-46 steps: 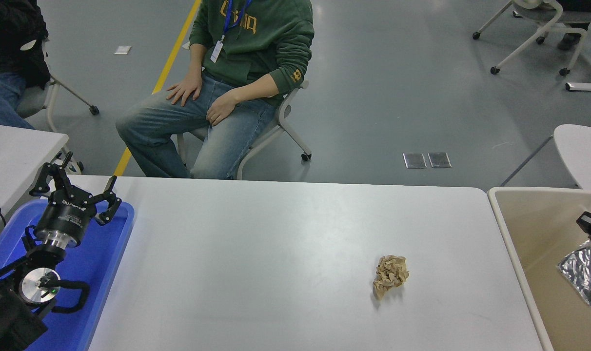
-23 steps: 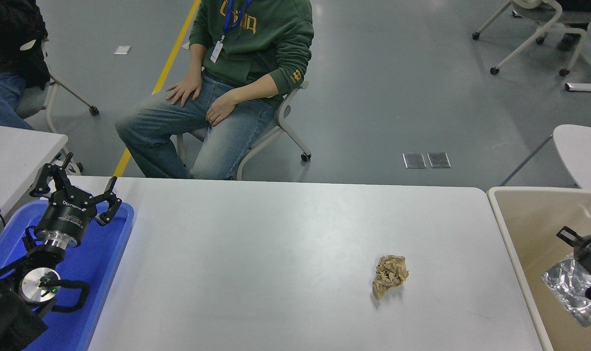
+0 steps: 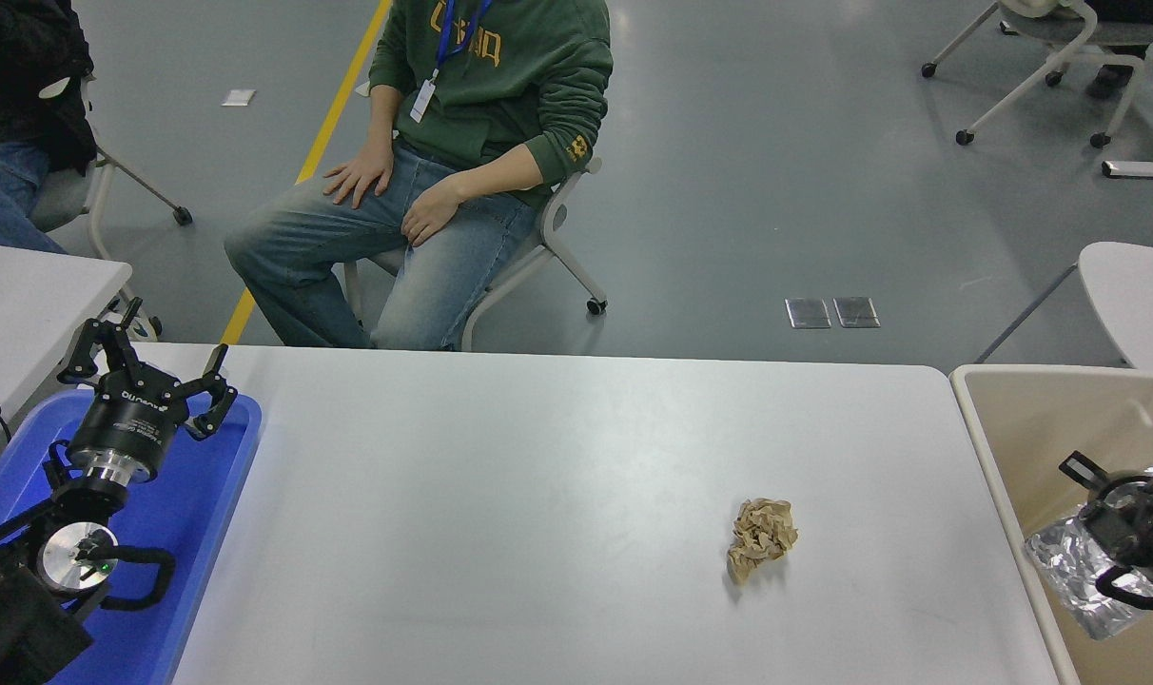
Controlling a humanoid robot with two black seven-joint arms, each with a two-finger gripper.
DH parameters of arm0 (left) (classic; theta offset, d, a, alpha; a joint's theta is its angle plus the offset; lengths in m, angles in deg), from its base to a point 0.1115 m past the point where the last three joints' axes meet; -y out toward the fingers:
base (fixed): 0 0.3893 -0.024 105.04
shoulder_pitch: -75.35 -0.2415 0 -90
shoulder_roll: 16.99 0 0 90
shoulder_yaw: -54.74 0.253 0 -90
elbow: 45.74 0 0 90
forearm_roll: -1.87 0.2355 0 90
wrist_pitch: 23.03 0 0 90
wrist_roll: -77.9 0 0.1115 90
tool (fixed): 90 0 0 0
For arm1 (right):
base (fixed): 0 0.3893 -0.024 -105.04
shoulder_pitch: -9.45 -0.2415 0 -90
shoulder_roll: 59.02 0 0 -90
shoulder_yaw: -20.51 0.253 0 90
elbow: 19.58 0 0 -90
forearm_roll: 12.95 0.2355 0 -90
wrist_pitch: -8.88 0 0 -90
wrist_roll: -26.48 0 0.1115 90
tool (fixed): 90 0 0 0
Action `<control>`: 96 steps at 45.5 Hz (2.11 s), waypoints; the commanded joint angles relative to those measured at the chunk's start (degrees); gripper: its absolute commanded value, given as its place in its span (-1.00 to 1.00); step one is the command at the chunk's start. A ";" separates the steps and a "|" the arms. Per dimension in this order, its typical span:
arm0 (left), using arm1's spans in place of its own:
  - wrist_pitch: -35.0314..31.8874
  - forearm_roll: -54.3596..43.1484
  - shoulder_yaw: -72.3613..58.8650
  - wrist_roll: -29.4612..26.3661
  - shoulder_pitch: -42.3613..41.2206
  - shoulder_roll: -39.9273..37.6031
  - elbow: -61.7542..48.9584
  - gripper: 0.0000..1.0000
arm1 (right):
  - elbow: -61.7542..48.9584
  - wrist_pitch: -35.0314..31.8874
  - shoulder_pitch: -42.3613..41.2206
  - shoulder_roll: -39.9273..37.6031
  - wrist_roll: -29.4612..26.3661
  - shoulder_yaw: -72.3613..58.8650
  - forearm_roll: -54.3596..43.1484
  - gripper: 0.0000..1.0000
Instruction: Clean the table surface
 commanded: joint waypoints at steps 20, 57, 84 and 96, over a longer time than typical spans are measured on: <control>0.00 0.00 0.00 0.00 0.00 0.02 0.00 1.00 | 0.44 -0.13 -3.52 -1.72 0.33 1.40 7.36 1.00; 0.00 0.00 0.00 0.00 0.00 -0.07 0.00 1.00 | 47.54 -0.31 -0.89 -12.80 4.81 44.10 8.23 1.00; 0.00 0.00 0.00 0.00 0.00 -0.07 0.00 1.00 | 50.45 -0.92 12.29 3.11 11.23 64.06 7.18 1.00; 0.00 0.00 0.00 0.00 0.00 0.02 0.00 1.00 | 50.37 -0.83 12.91 4.34 13.34 64.15 7.18 1.00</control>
